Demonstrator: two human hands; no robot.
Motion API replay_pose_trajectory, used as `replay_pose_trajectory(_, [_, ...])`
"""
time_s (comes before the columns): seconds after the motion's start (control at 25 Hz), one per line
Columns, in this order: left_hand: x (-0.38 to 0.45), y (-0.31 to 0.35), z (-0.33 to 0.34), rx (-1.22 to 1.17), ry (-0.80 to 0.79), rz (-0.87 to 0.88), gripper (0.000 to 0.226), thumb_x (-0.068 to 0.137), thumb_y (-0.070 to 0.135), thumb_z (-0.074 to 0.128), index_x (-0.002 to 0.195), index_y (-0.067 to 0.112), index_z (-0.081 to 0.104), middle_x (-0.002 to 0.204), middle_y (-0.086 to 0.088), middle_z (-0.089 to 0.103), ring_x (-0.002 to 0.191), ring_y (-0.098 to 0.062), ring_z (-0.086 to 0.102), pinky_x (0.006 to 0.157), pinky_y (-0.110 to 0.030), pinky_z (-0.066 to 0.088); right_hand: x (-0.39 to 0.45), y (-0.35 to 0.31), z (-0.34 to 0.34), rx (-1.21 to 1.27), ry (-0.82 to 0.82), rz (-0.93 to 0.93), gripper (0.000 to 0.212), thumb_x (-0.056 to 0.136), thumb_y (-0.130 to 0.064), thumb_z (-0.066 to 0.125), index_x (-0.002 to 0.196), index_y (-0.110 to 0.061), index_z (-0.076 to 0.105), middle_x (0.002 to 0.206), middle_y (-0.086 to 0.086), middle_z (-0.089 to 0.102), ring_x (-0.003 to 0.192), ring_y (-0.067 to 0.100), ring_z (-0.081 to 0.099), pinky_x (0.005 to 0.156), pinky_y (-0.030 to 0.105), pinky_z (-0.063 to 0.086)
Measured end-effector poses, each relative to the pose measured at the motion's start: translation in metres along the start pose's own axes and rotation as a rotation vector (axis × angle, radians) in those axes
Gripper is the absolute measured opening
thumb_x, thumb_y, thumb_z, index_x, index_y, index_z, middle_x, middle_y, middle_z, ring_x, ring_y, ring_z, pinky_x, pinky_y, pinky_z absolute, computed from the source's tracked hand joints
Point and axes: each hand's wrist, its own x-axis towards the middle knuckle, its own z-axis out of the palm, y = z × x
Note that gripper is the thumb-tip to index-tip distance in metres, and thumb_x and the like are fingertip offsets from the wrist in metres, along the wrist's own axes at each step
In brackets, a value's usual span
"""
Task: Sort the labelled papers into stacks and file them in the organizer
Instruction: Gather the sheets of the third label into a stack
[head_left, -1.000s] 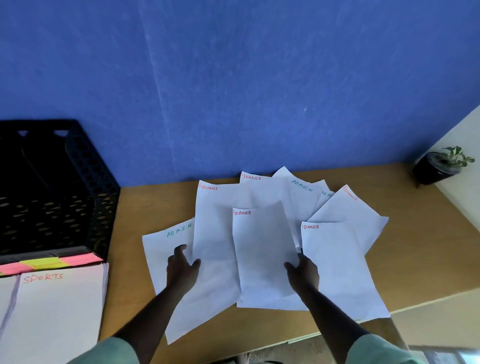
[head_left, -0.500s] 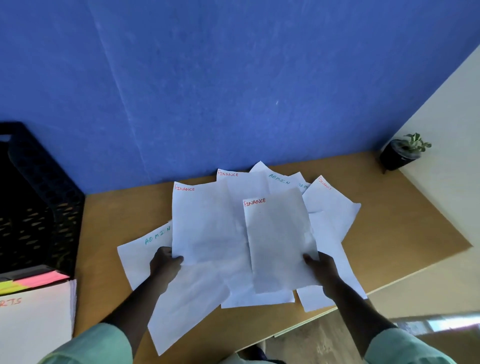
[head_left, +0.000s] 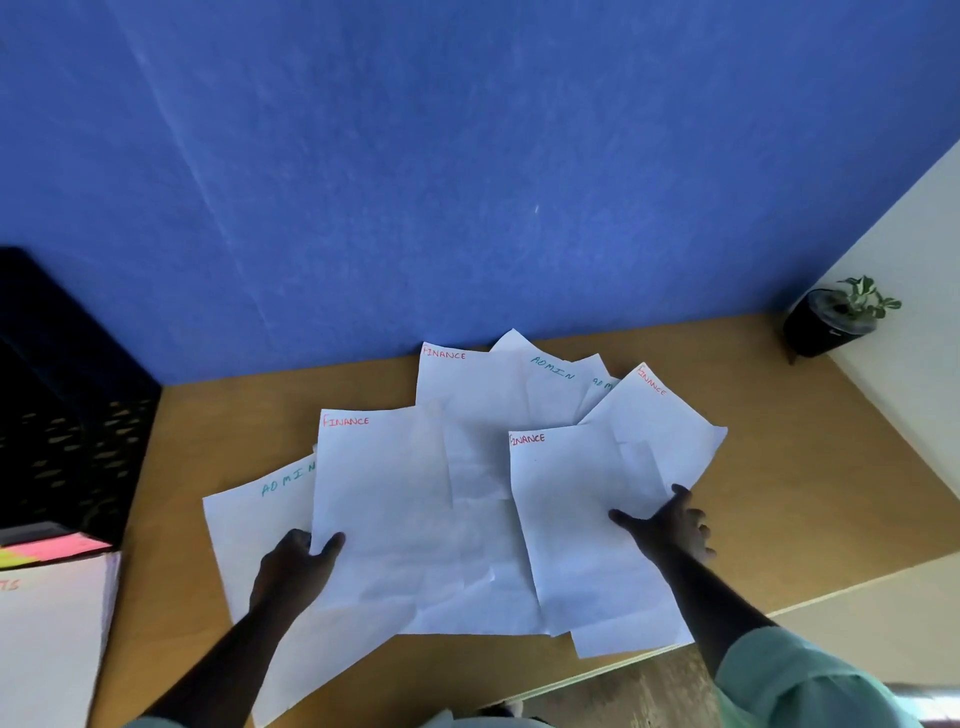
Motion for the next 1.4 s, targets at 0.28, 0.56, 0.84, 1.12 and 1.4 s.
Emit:
replay_pose_trajectory(0.28, [0.008, 0.004, 0.014, -0.402, -0.114, -0.071, 0.033, 0.073, 0.023, 0.073, 0.104, 0.016, 0.065, 0.097, -0.006, 0.072, 0.088, -0.029, 0.067, 0.080, -0.045, 0.057, 0.026, 0.012, -0.009, -0.076, -0.031, -0.171, 0.019, 0.078, -0.032, 0.079, 0.090, -0.022, 0.069, 0.091, 0.001, 0.075, 0.078, 0.022, 0.064, 0.071, 0.032, 0.055])
replay_pose_trajectory(0.56, [-0.012, 0.000, 0.023, -0.534, -0.177, -0.045, 0.046, 0.061, 0.011, 0.062, 0.106, 0.015, 0.065, 0.097, -0.009, 0.073, 0.093, -0.033, 0.068, 0.072, -0.037, 0.053, 0.032, 0.004, -0.012, 0.212, -0.184, -0.294, 0.019, 0.092, -0.028, 0.069, 0.108, -0.016, 0.067, 0.097, 0.003, 0.073, 0.090, 0.028, 0.066, 0.070, 0.035, 0.052])
replay_pose_trajectory(0.84, [-0.029, -0.002, 0.020, -0.518, -0.162, -0.002, 0.047, 0.066, 0.009, 0.055, 0.111, 0.018, 0.058, 0.102, -0.004, 0.068, 0.094, -0.024, 0.064, 0.076, -0.035, 0.052, 0.013, -0.050, -0.021, 0.603, -0.268, -0.378, 0.021, 0.097, -0.017, 0.066, 0.118, -0.013, 0.069, 0.112, 0.007, 0.073, 0.103, 0.033, 0.067, 0.094, 0.048, 0.056])
replay_pose_trajectory(1.12, [-0.040, -0.009, 0.017, -0.534, -0.216, 0.014, 0.040, 0.074, 0.004, 0.059, 0.112, 0.019, 0.055, 0.108, -0.006, 0.065, 0.100, -0.025, 0.061, 0.079, -0.038, 0.055, -0.030, -0.105, 0.003, 0.688, -0.387, -0.428, 0.013, 0.094, -0.013, 0.070, 0.105, -0.011, 0.075, 0.099, 0.003, 0.078, 0.096, 0.026, 0.072, 0.084, 0.038, 0.057])
replay_pose_trajectory(1.4, [-0.031, 0.002, 0.013, -0.842, -0.254, -0.035, 0.040, 0.092, 0.059, 0.049, 0.117, 0.030, 0.060, 0.111, 0.001, 0.070, 0.105, -0.023, 0.065, 0.095, -0.047, 0.052, -0.102, -0.133, 0.085, 0.394, -0.501, -0.523, 0.024, 0.092, -0.016, 0.068, 0.115, -0.014, 0.073, 0.101, 0.005, 0.075, 0.093, 0.024, 0.069, 0.070, 0.029, 0.052])
